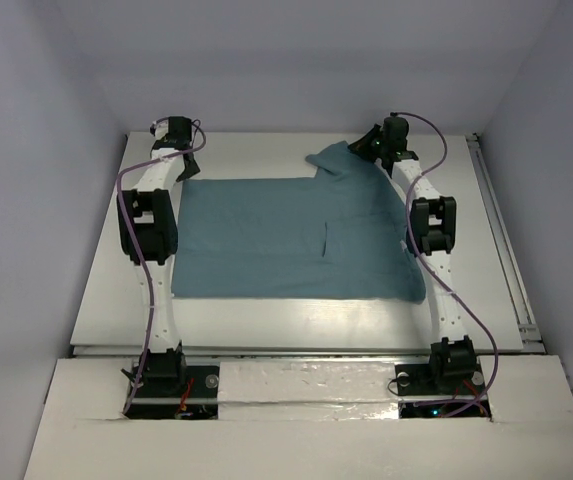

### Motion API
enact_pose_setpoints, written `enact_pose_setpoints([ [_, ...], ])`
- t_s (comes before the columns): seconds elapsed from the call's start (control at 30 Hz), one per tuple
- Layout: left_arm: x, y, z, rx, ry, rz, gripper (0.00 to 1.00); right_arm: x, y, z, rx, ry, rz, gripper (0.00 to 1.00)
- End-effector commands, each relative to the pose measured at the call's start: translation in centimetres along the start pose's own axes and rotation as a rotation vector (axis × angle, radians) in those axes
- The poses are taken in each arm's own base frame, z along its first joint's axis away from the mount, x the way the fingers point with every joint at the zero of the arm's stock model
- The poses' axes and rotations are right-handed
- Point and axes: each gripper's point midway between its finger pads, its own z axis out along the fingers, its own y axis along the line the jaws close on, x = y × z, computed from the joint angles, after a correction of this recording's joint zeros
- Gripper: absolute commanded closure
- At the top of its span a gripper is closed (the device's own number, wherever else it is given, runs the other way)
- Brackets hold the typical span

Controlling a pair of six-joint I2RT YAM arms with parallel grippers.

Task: Fold and stack the t-shirts
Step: Grap the side of the flattened tshirt furthest away from the robot with both arms

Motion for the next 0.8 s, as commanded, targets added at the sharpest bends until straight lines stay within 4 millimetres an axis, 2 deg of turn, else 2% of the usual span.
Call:
enact_pose_setpoints([
  [0.0, -2.2, -1.0, -0.8, 0.045, -0.030, 0.001, 0.52, -2.1, 3.7, -2.3, -0.048, -0.006, -0.022, 1.00],
  [0.03, -1.6, -1.1, -0.1, 0.043, -0.012, 0.006, 0.53, -2.2, 3.9, -2.5, -0.052, -0.008, -0.035, 1.00],
  [0.17, -1.6, -1.8, 0.7, 0.057, -0.010, -0.003, 0.52, -2.2, 5.1, -3.0, -0.089, 0.016, -0.042, 1.00],
  [0.2, -2.0, -2.1, 0.7, 0.065, -0.017, -0.007, 0.52, -1.5, 4.5, -2.9, -0.081, 0.032, -0.035, 1.00],
  [0.3, -1.4, -2.5, 1.7, 0.070, -0.005, 0.001, 0.51, -1.2, 4.8, -3.3, -0.093, 0.048, -0.032, 1.00],
  [0.43, 0.1, -2.6, 3.0, 0.069, 0.028, 0.003, 0.53, -1.5, 5.6, -3.8, -0.111, 0.045, -0.043, 1.00],
  [0.6, -0.4, -3.0, 3.0, 0.086, 0.008, -0.008, 0.73, -2.5, 7.1, -4.3, -0.142, 0.030, -0.053, 1.00],
  [0.63, -0.4, -3.0, 3.1, 0.086, 0.010, -0.009, 0.83, -2.5, 7.2, -4.4, -0.143, 0.032, -0.053, 1.00],
  [0.73, -0.6, -3.0, 2.8, 0.086, 0.005, -0.013, 0.94, -2.5, 7.2, -4.4, -0.143, 0.034, -0.054, 1.00],
  [0.77, -0.8, -3.0, 2.7, 0.085, 0.001, -0.014, 1.00, -2.5, 7.2, -4.5, -0.143, 0.031, -0.056, 1.00],
])
